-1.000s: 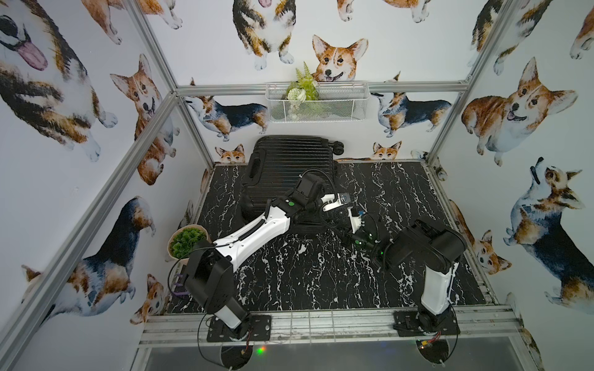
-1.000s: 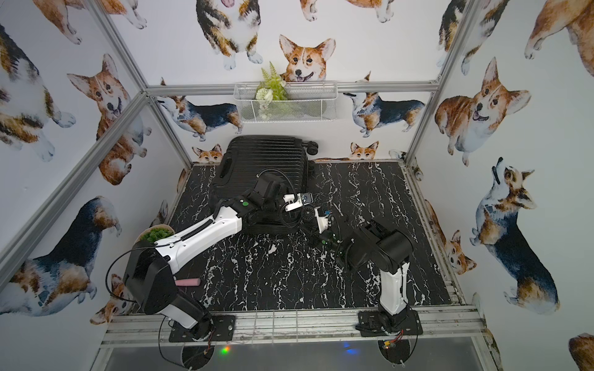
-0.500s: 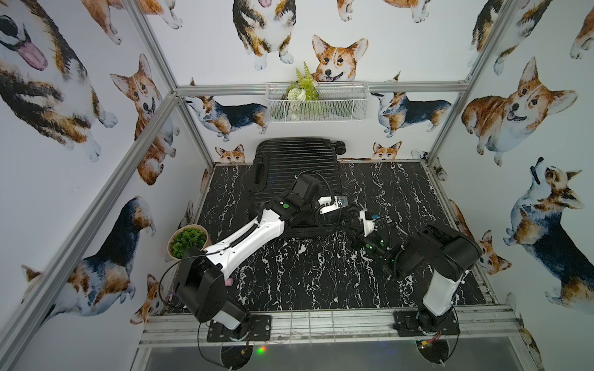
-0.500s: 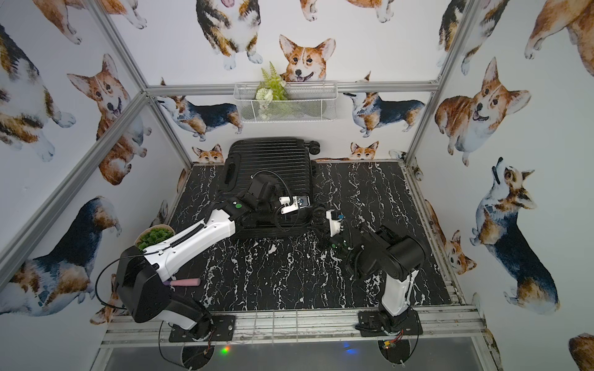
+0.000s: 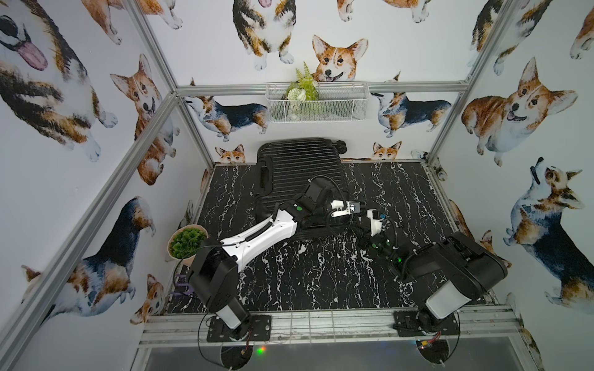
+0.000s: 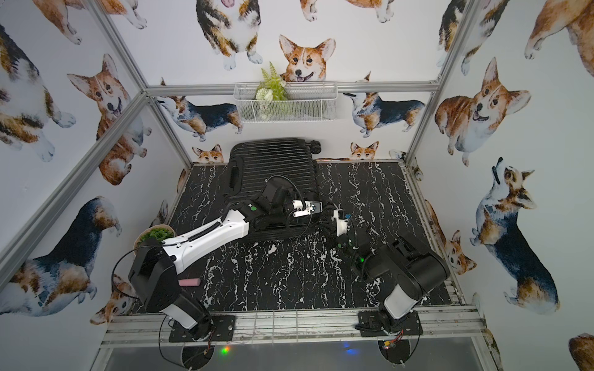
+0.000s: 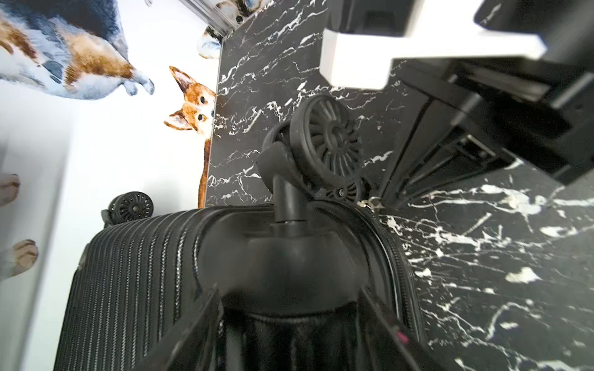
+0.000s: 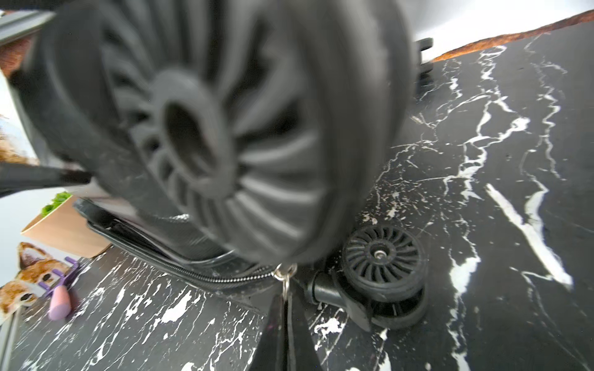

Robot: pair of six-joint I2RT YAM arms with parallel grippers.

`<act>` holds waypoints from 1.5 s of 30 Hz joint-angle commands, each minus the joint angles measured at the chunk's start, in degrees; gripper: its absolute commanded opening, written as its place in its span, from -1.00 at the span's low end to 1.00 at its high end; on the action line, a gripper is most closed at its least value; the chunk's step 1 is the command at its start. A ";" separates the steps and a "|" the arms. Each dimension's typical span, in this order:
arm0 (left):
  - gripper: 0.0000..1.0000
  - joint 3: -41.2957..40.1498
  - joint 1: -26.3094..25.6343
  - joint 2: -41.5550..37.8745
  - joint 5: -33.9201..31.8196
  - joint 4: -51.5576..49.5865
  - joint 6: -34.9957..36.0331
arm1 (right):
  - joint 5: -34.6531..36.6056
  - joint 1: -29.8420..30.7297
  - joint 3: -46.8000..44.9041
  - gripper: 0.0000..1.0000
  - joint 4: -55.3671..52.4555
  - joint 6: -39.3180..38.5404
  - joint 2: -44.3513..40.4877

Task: Close the suitcase zippers
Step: Adjust the suitcase at the center of the board, then pick up the suitcase from the center of the board.

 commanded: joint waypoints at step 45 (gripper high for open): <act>0.37 25.53 33.39 -0.26 -7.71 -32.37 -68.86 | 8.82 5.50 4.39 -1.00 -29.96 -10.04 -12.20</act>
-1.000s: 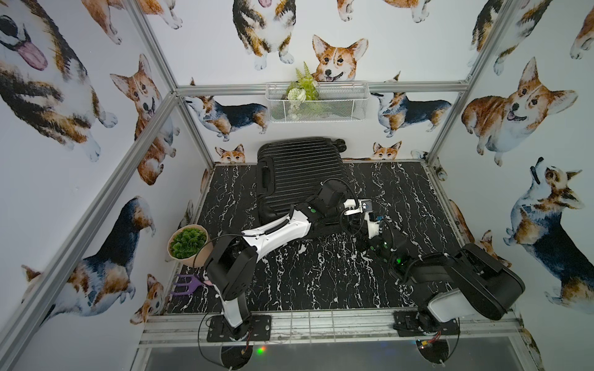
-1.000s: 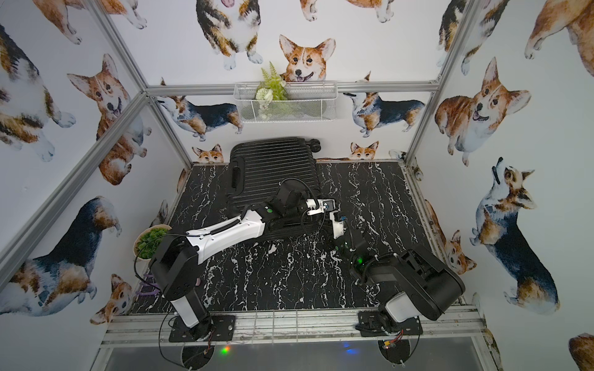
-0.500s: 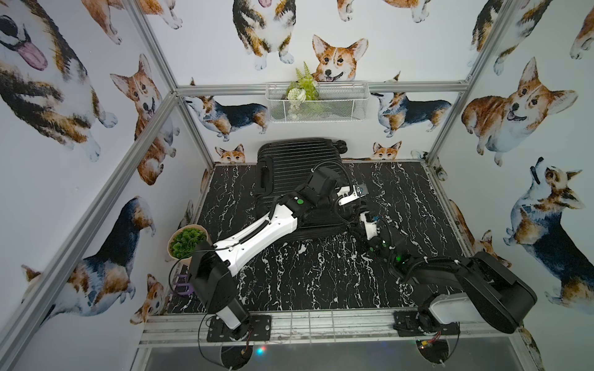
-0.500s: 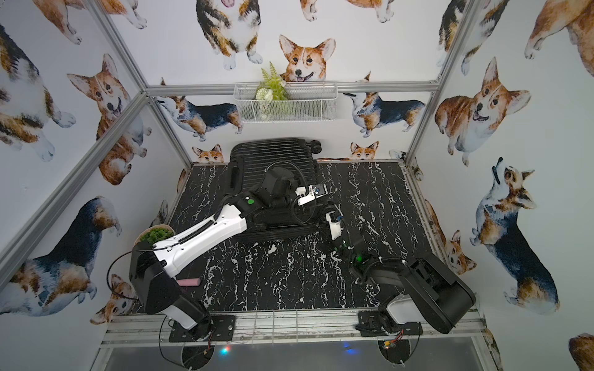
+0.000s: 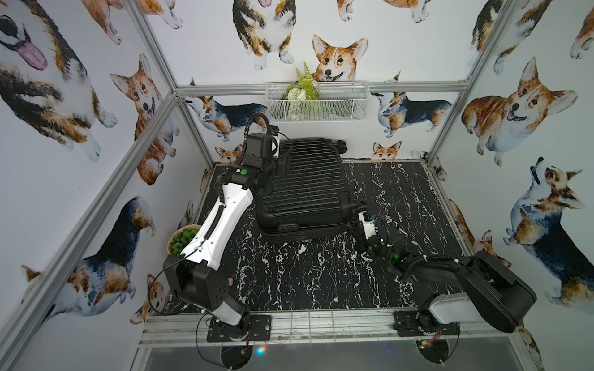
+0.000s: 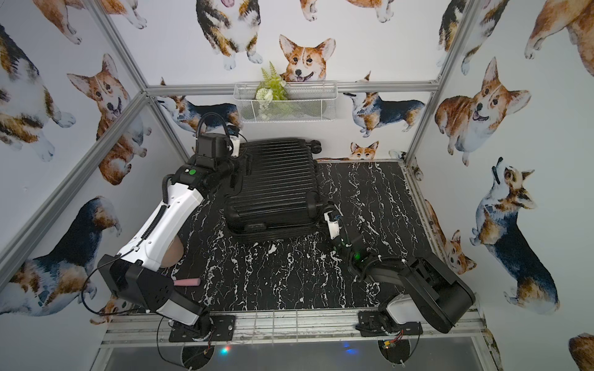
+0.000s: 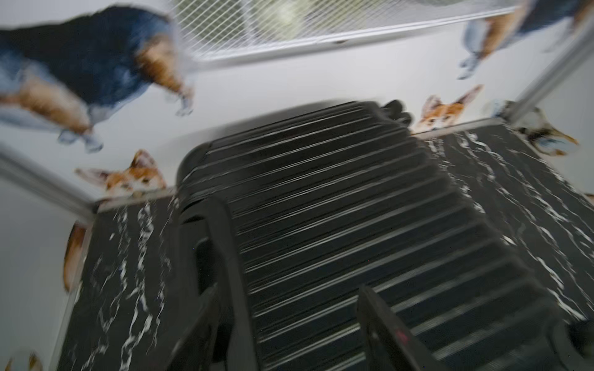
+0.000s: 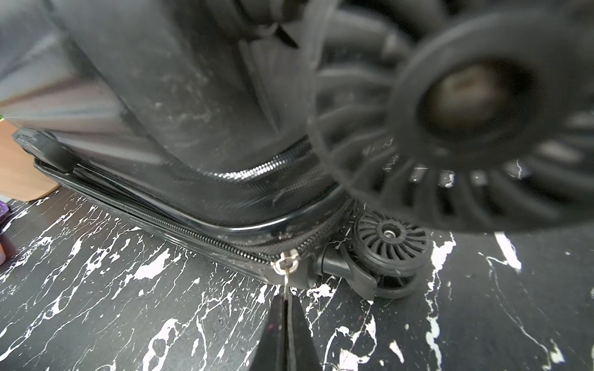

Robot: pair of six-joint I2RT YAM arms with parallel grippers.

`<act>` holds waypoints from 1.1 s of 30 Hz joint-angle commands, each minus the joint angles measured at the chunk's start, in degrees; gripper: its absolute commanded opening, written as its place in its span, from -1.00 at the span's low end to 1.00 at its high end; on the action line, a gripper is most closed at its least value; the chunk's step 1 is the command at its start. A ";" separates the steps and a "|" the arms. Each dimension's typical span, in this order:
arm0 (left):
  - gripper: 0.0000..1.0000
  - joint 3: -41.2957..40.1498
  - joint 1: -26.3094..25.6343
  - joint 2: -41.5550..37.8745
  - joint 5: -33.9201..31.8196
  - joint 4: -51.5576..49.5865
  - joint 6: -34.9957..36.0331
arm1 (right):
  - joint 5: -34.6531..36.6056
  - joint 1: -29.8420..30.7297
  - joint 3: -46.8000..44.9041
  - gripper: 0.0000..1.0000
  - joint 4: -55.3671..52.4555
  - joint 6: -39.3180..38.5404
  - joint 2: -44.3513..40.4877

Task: Close the suitcase zippers
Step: Pick up the suitcase from the center of the board.

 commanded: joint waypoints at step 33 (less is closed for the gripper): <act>-0.61 10.26 9.71 15.33 6.18 -18.51 -28.91 | -1.93 0.08 1.72 -1.00 -10.29 -3.27 -3.62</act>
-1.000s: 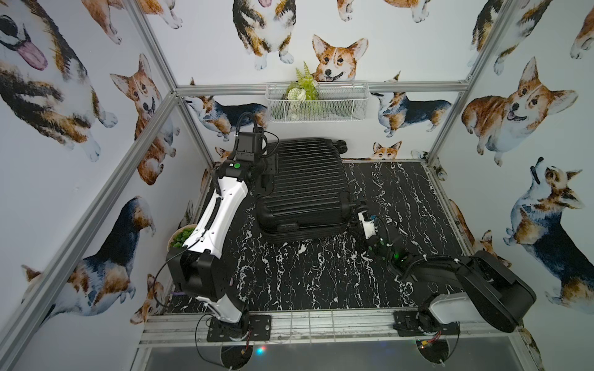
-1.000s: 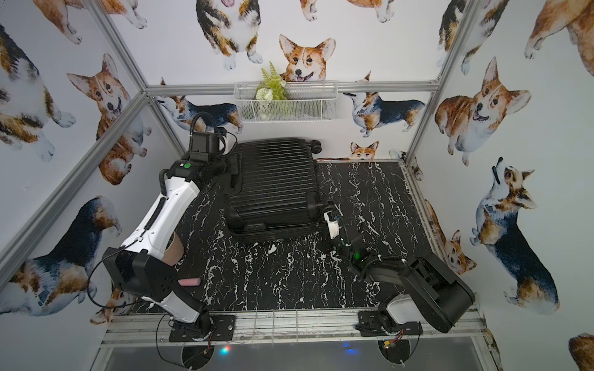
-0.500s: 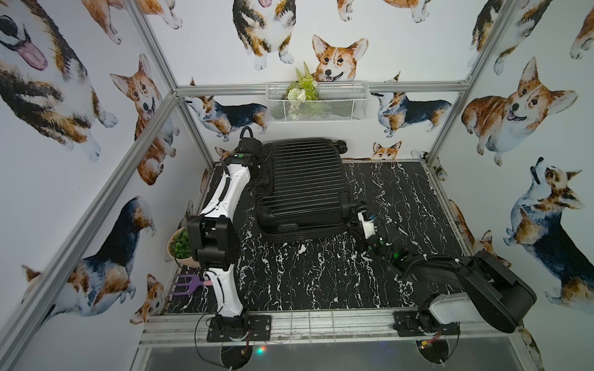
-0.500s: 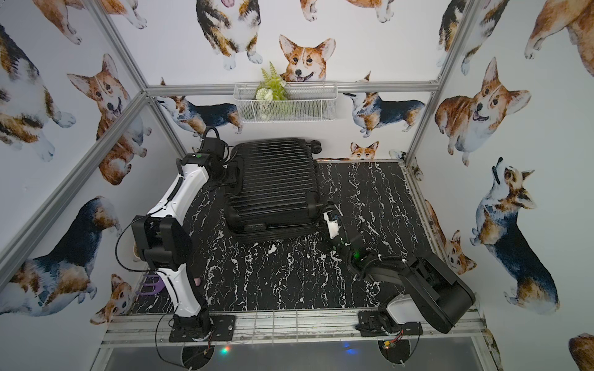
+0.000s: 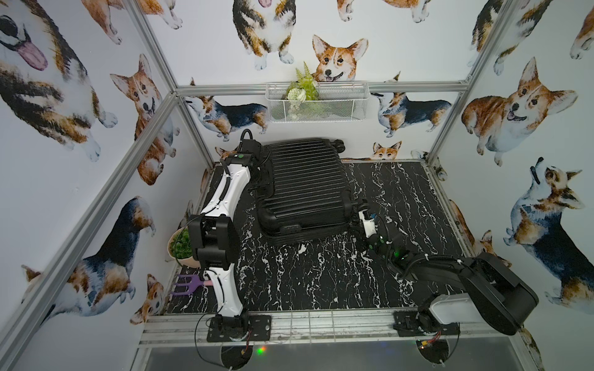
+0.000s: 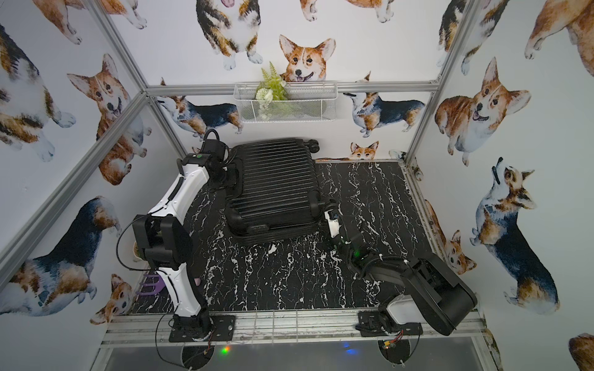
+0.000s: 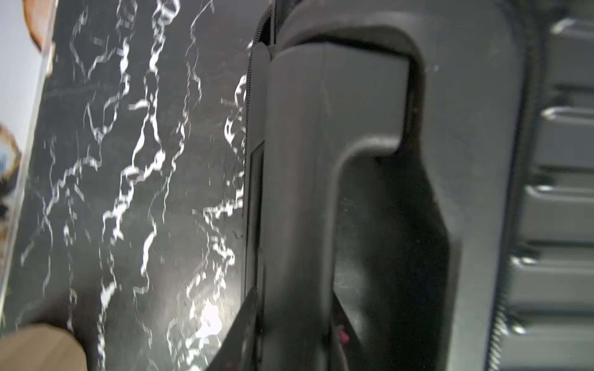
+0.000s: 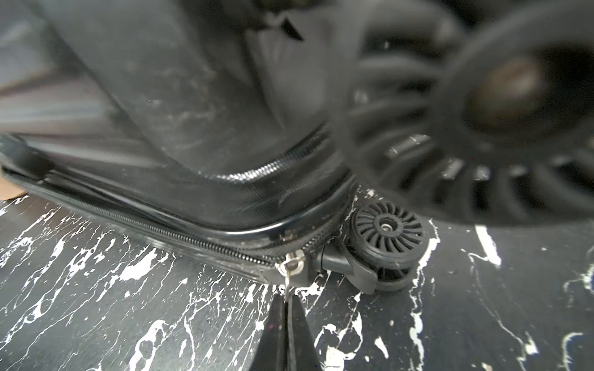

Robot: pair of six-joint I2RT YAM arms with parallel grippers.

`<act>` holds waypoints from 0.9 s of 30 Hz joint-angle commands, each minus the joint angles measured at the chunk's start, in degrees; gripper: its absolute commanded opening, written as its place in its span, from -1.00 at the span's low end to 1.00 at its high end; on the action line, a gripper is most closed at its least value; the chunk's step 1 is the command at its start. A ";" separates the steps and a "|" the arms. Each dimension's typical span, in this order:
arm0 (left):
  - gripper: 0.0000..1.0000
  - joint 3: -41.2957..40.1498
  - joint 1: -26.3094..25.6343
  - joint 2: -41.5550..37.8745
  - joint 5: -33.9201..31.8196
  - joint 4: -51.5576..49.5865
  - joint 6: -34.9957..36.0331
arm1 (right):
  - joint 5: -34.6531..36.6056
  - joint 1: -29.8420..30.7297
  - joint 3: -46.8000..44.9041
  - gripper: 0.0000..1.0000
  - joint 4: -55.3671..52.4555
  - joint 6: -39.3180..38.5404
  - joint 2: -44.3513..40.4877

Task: Close the suitcase zippers
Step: Pick up the suitcase from the center of the board, then zip the zipper on the suitcase.

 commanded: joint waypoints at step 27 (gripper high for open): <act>-0.68 -21.61 -11.42 -14.00 -4.30 25.70 -48.90 | -9.28 15.04 12.66 -1.00 -12.14 -6.83 1.19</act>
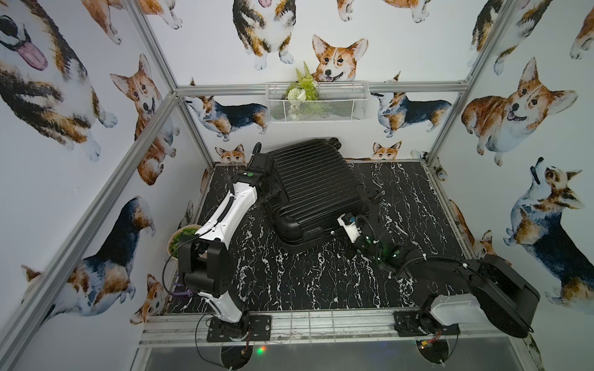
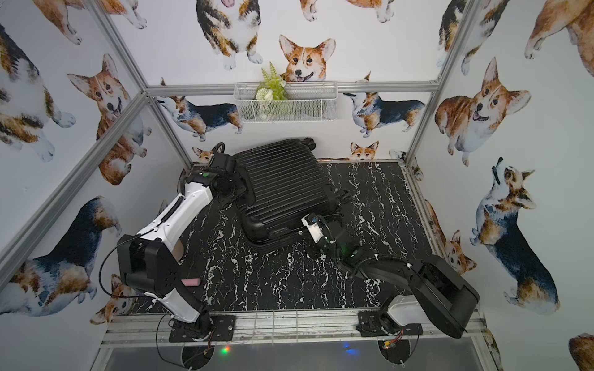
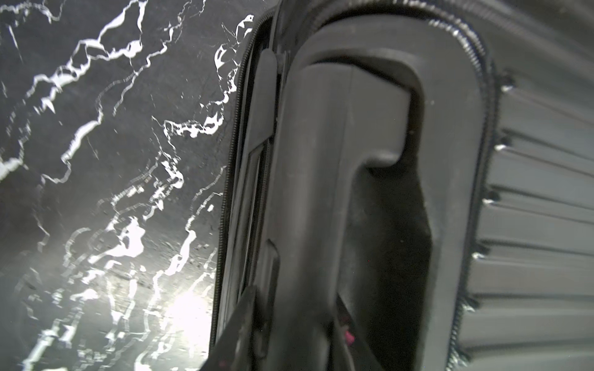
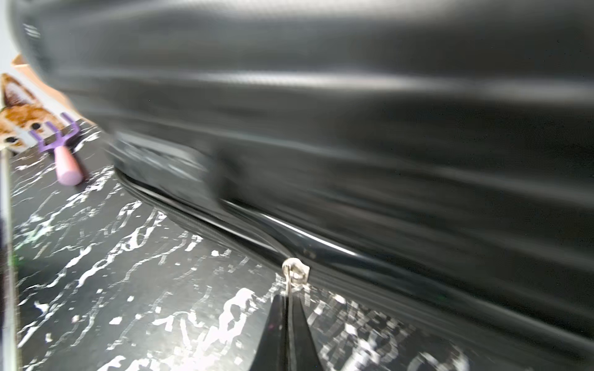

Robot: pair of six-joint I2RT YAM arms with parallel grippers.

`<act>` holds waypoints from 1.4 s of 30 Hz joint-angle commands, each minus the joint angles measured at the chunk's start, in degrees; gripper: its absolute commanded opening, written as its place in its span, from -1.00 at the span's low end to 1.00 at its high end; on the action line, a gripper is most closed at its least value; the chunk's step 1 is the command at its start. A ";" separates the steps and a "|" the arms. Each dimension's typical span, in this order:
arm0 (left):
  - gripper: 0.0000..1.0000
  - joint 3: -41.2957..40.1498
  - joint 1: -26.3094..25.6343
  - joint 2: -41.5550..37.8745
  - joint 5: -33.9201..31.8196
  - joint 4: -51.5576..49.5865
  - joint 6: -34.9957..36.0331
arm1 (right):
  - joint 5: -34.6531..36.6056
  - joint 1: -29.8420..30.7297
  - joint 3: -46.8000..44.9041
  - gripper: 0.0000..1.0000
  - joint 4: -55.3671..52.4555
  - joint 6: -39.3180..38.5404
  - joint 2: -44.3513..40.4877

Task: Close the suitcase zippers
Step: Zip the zipper on the suitcase.

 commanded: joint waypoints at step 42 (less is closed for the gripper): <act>0.55 16.28 -1.58 5.19 36.34 -21.26 113.76 | 4.61 -8.69 -10.44 -1.00 -1.16 5.55 -15.01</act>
